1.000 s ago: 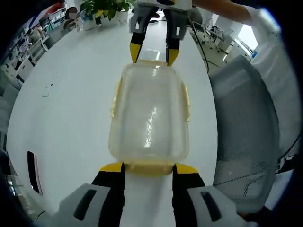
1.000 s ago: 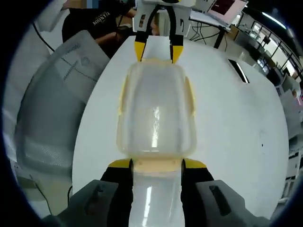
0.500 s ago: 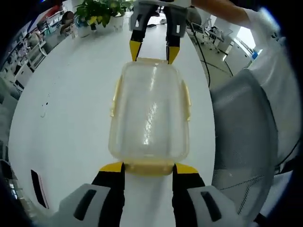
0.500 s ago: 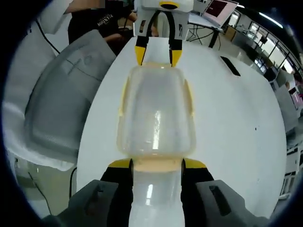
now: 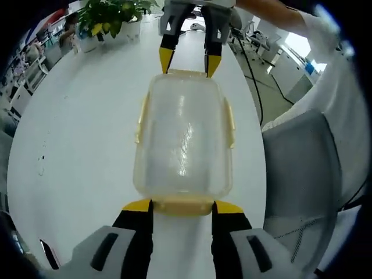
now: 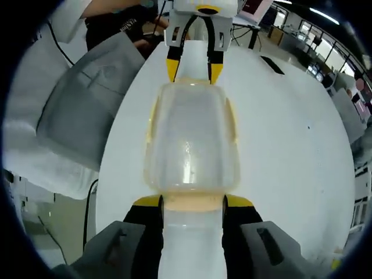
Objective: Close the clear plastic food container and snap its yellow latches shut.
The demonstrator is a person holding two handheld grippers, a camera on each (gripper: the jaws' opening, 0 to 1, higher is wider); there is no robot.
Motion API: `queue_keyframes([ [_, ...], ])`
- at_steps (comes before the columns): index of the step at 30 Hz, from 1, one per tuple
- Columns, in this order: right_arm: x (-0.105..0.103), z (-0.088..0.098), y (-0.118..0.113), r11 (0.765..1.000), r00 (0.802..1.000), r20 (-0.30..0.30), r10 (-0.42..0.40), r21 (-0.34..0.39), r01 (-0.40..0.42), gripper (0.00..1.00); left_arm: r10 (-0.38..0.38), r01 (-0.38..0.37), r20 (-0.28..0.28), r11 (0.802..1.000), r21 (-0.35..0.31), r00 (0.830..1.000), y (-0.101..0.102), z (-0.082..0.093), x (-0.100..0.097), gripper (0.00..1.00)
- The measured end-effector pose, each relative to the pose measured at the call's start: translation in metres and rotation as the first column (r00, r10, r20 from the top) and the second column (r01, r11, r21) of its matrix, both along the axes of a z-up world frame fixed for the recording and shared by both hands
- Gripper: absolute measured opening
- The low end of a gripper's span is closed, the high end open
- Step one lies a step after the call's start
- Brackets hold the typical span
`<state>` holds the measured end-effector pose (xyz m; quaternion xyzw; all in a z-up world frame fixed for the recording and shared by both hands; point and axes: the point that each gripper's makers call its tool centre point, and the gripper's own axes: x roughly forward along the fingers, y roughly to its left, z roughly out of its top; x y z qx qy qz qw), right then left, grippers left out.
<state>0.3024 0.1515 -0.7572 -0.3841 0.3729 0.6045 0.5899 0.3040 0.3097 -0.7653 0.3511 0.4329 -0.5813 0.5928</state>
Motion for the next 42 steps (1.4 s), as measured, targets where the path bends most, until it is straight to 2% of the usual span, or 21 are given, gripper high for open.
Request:
queue_keyframes([
  [5, 0.001, -0.004, -0.019, 1.000, 1.000, 0.002, -0.014, 0.002, 0.014, 0.36, -0.013, 0.013, -0.003, 1.000, -0.003, 1.000, -0.020, -0.002, 0.002, 0.34],
  [13, 0.001, -0.012, -0.037, 0.999, 0.999, -0.001, -0.034, 0.002, 0.034, 0.36, -0.035, 0.036, -0.013, 0.999, 0.004, 0.999, -0.037, -0.008, 0.004, 0.34],
  [22, 0.002, -0.023, -0.039, 0.999, 0.999, -0.009, -0.042, -0.006, 0.042, 0.36, -0.040, 0.040, -0.018, 0.999, 0.024, 0.999, -0.039, -0.014, 0.007, 0.34],
  [34, 0.000, -0.029, -0.037, 0.999, 0.999, 0.002, -0.035, -0.018, 0.035, 0.36, -0.041, 0.041, -0.015, 0.999, 0.035, 0.999, -0.037, -0.015, 0.002, 0.34],
  [37, -0.002, -0.029, -0.037, 0.999, 1.000, 0.007, -0.030, -0.021, 0.030, 0.36, -0.027, 0.028, -0.038, 0.999, 0.033, 0.999, -0.036, -0.017, 0.000, 0.34],
  [42, -0.002, -0.030, -0.037, 0.999, 0.999, 0.011, -0.034, -0.020, 0.034, 0.36, -0.034, 0.035, -0.033, 0.999, 0.034, 0.999, -0.037, -0.016, 0.000, 0.34],
])
